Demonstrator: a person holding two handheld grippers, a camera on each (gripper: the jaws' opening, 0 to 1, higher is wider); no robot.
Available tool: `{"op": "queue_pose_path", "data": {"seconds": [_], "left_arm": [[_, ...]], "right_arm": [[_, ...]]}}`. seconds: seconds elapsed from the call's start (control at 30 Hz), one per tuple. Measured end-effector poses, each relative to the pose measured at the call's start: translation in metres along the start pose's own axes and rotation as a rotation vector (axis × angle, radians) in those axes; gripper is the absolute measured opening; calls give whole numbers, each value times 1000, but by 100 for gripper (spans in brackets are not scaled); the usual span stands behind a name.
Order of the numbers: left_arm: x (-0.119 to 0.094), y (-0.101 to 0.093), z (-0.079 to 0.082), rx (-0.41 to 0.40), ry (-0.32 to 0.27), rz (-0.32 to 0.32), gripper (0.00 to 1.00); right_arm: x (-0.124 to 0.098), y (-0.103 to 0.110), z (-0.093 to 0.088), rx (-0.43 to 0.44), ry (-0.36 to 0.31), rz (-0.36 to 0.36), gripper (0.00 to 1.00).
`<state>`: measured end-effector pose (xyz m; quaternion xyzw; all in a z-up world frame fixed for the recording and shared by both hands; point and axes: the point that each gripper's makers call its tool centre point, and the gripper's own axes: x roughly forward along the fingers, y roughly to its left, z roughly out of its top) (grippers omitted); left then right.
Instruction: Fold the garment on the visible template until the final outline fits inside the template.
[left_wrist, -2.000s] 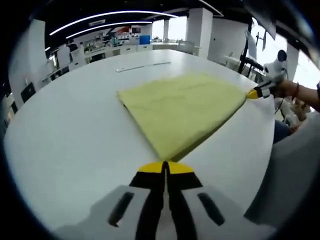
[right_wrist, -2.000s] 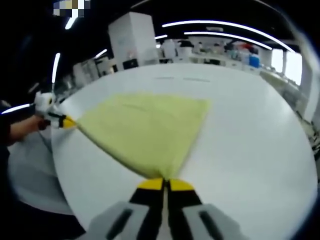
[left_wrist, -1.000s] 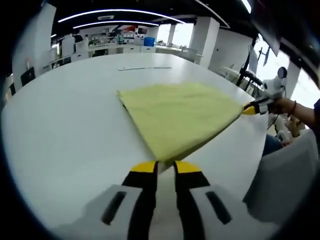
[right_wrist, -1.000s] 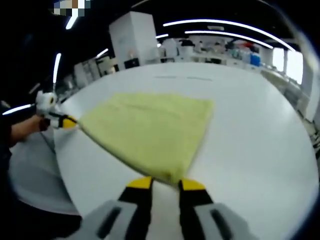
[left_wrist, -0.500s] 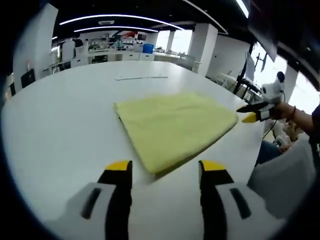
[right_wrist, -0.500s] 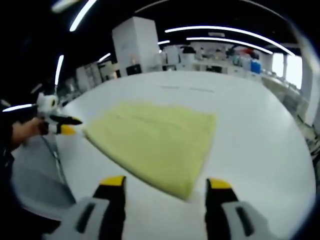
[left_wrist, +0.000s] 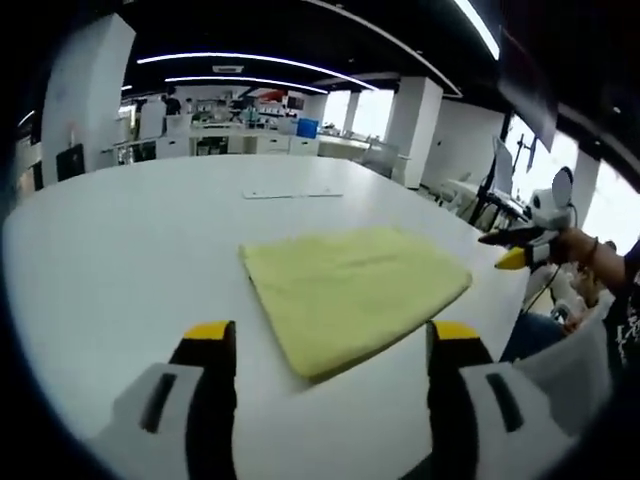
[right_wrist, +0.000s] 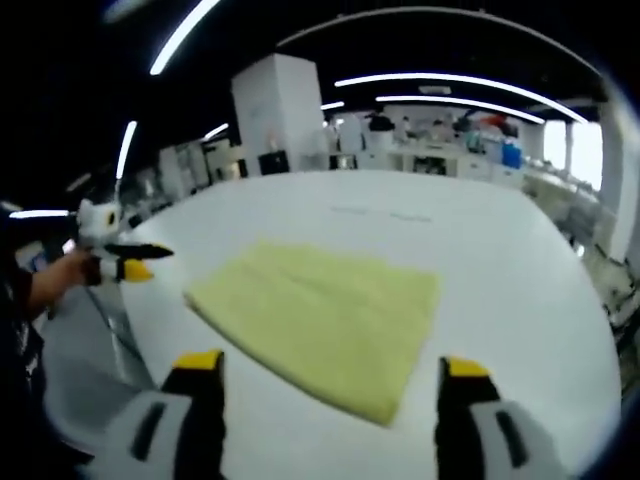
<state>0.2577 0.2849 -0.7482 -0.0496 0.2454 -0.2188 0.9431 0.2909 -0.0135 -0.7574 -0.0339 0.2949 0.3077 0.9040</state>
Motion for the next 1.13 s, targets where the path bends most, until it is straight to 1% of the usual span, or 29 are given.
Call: {"op": "queue_pose_path", "data": {"seconds": [0.13, 0.17, 0.2, 0.23, 0.27, 0.3, 0.37, 0.43, 0.57, 0.7, 0.93, 1.13], "left_arm": [[-3, 2, 5, -11, -15, 15, 79], [-4, 3, 9, -29, -28, 21, 78], [-5, 5, 10, -47, -39, 18, 78], [-6, 5, 10, -49, -36, 10, 79], [-6, 7, 9, -48, -33, 10, 81], [-7, 9, 6, -40, -14, 21, 83], [-9, 11, 3, -20, 4, 28, 88], [-10, 13, 4, -22, 3, 38, 91], [-13, 8, 5, -39, 0, 35, 99], [-16, 10, 2, -26, 13, 48, 99], [-18, 9, -1, 0, 27, 43, 99], [-18, 8, 1, -6, 27, 36, 99]], "right_arm": [[-3, 3, 9, 6, -18, 8, 97], [-4, 4, 11, 6, -19, 11, 98], [-5, 6, 13, 4, -21, 15, 99], [-5, 8, 13, 2, -18, 17, 99], [-6, 9, 15, 1, -17, 16, 99], [-7, 9, 16, 2, -19, 15, 99], [-9, 13, 20, -2, -30, 22, 99], [-10, 15, 21, -5, -29, 26, 99], [-12, 15, 19, -40, -10, 13, 99], [-14, 14, 18, -43, -11, 5, 99], [-18, 10, 19, -50, -11, -29, 99], [-19, 11, 17, -48, -7, -42, 99]]}}
